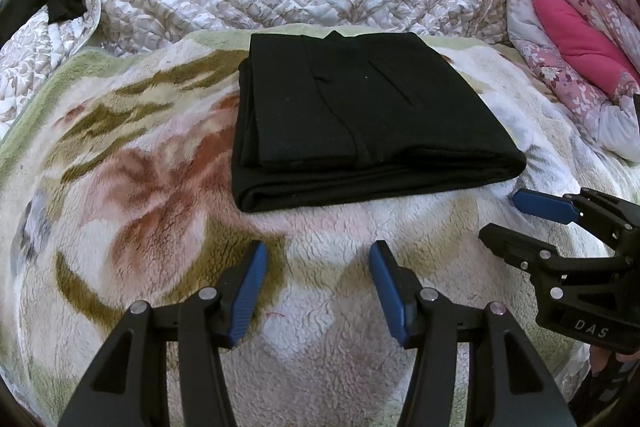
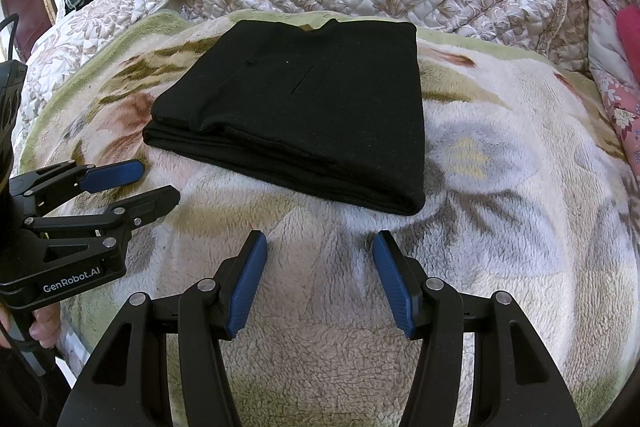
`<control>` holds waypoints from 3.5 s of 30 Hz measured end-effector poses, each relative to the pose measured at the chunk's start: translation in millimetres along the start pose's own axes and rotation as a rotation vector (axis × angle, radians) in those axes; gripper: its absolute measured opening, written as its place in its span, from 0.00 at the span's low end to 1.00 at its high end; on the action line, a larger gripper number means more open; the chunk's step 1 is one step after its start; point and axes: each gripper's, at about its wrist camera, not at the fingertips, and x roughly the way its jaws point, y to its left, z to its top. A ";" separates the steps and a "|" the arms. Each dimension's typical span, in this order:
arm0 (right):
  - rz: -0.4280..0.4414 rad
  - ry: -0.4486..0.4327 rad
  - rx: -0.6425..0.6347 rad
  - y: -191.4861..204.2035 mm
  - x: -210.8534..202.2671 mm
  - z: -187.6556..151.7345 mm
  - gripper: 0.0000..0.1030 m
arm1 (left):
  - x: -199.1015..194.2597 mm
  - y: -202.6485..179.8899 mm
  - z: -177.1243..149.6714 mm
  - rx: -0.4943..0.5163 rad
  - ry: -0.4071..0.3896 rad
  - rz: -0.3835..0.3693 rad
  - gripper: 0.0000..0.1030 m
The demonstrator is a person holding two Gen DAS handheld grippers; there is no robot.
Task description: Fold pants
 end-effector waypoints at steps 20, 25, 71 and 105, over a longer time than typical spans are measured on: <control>-0.001 -0.001 -0.001 0.3 0.0 -0.2 0.55 | 0.5 0.3 -0.1 0.013 0.004 0.009 0.55; -0.002 -0.001 -0.001 0.3 0.1 -0.3 0.55 | 0.6 0.2 0.1 0.014 0.005 0.008 0.55; -0.005 -0.004 -0.004 0.1 0.6 -0.1 0.55 | 0.8 -0.9 0.9 0.018 0.009 0.012 0.56; -0.010 -0.009 -0.006 1.7 0.8 -2.3 0.56 | 0.9 -0.8 0.9 0.020 0.011 0.014 0.56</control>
